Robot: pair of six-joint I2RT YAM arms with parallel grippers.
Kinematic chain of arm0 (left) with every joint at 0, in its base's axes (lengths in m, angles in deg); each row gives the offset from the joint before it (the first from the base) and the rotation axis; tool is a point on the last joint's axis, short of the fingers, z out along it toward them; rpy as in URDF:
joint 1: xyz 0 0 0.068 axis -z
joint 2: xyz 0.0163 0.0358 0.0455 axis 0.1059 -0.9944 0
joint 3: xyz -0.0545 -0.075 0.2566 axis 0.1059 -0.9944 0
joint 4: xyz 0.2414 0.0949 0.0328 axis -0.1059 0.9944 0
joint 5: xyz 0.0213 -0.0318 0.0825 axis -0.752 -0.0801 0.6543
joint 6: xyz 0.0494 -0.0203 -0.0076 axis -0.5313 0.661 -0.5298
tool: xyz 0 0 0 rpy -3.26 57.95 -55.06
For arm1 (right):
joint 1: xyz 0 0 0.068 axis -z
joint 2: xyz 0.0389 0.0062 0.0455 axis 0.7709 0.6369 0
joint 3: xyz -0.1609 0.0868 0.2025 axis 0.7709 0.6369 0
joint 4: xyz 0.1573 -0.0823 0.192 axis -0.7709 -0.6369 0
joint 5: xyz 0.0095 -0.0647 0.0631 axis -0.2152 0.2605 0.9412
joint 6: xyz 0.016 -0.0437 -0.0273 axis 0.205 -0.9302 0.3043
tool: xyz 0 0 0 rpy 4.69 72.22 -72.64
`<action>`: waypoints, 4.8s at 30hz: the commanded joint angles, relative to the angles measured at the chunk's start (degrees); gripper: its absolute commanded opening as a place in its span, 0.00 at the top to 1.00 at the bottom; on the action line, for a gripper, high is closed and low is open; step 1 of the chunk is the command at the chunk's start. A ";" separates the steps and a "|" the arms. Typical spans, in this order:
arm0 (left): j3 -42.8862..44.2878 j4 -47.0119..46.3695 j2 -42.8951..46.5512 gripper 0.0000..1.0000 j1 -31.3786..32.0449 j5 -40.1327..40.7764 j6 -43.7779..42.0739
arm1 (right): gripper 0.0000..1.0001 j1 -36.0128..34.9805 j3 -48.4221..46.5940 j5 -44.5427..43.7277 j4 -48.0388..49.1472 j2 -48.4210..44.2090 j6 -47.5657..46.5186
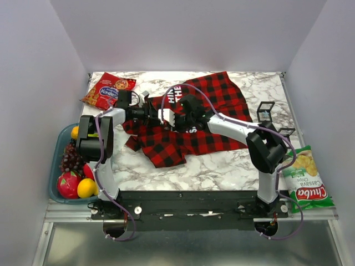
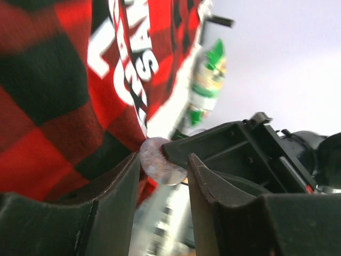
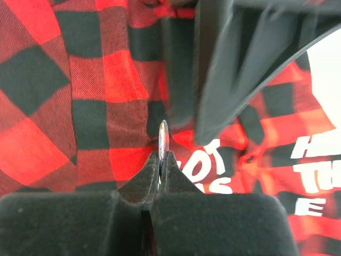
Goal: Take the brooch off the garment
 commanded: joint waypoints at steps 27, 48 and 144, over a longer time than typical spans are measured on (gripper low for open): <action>-9.51 3.68 11.44 0.61 1.29 6.15 -49.52 | 0.98 5.92 -18.55 20.76 -26.97 14.61 24.15; -7.75 1.74 9.76 0.71 4.28 2.63 -48.64 | 0.98 6.00 -24.00 23.83 -26.00 17.95 28.02; -2.56 11.15 4.76 1.00 3.05 -0.97 -47.68 | 0.59 6.00 -23.38 16.72 -22.75 19.27 26.79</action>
